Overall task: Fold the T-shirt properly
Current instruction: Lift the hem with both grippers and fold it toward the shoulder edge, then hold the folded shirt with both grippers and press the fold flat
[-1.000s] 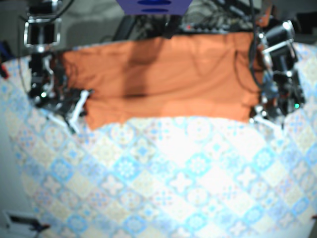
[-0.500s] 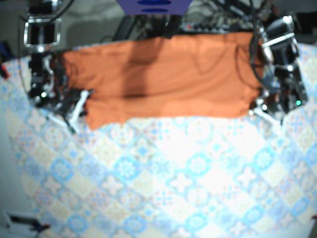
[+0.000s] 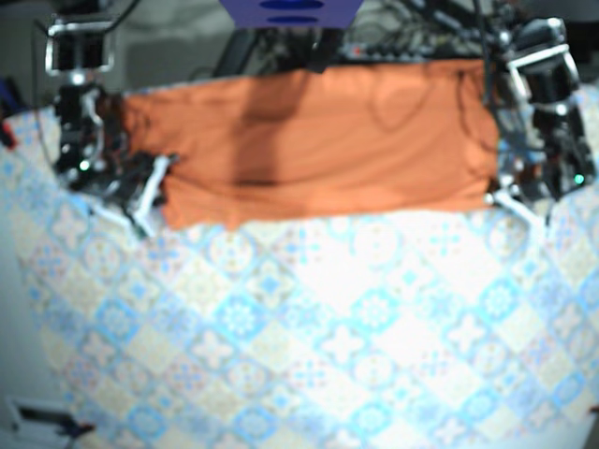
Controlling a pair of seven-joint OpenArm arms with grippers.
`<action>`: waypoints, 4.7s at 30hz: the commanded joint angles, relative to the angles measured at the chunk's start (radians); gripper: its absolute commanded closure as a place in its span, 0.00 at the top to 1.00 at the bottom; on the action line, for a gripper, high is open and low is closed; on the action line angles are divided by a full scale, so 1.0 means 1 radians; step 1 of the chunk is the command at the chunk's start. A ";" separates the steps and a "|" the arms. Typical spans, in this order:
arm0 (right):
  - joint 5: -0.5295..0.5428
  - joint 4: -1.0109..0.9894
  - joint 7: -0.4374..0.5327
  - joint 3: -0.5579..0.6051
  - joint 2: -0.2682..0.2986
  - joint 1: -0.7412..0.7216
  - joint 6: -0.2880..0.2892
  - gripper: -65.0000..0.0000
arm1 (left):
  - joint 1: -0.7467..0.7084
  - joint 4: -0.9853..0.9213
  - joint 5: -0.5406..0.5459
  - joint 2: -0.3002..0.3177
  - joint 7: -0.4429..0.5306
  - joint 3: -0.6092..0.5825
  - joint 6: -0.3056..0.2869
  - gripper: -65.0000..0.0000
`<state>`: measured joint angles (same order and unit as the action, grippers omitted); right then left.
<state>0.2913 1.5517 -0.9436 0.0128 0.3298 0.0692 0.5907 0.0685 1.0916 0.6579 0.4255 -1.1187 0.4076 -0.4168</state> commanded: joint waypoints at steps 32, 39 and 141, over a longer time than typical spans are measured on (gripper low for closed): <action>0.009 0.189 0.027 -0.063 0.044 0.165 0.001 0.00 | -0.215 0.181 0.087 0.082 0.009 0.004 -0.052 0.00; 0.010 0.204 0.027 -0.064 0.056 0.177 0.001 0.00 | -0.253 0.209 0.087 0.082 0.009 0.004 -0.069 0.00; 0.010 0.161 -0.082 -0.060 0.058 0.258 -0.002 0.00 | -0.421 0.273 0.081 0.077 0.009 -0.040 -0.072 0.00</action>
<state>0.2970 1.6997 -1.0336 -0.0376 0.3714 0.3325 0.5911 -0.3496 1.3525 0.7391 0.4828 -1.1057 0.3630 -0.4843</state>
